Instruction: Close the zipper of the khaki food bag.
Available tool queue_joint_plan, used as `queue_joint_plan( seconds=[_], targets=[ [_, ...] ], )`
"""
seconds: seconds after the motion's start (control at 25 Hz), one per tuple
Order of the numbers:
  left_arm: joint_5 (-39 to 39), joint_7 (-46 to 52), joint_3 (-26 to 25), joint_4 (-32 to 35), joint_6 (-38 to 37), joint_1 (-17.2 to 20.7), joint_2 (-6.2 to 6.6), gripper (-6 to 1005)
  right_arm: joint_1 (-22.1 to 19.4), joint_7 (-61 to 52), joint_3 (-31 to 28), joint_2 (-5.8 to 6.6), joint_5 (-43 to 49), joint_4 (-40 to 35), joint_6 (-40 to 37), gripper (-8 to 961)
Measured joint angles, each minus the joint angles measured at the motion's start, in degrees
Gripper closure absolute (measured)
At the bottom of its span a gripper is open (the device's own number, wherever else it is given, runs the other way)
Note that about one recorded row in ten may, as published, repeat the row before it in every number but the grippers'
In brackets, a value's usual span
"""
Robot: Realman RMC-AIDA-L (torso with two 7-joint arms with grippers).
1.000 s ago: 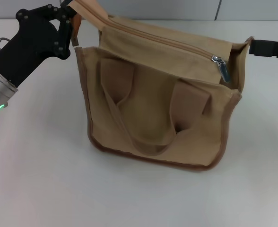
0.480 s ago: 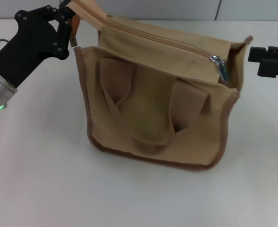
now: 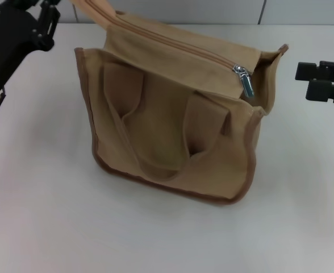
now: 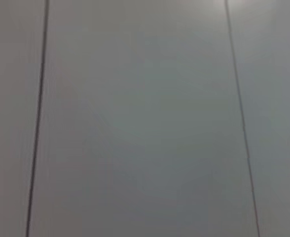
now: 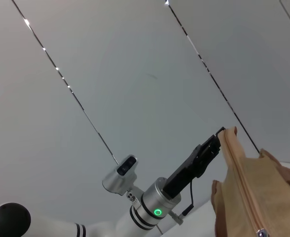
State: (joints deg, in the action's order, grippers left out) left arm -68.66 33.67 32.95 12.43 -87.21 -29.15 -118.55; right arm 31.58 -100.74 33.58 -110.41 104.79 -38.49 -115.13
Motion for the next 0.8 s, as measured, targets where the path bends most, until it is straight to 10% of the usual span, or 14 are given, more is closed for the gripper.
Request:
queue_joint_plan(
  seconds=[0.36,0.8],
  targets=[
    [0.9,12.2,-0.5,7.9,-1.6,3.3,0.43,570,-0.7,3.5,0.0,-0.39,0.7,0.1,0.6,197],
    [-7.4,37.5,5.7,15.4,-13.1,3.6,5.17,190,-3.8,15.4,-0.3,-1.54,0.4,0.1,-0.5,197]
  ],
)
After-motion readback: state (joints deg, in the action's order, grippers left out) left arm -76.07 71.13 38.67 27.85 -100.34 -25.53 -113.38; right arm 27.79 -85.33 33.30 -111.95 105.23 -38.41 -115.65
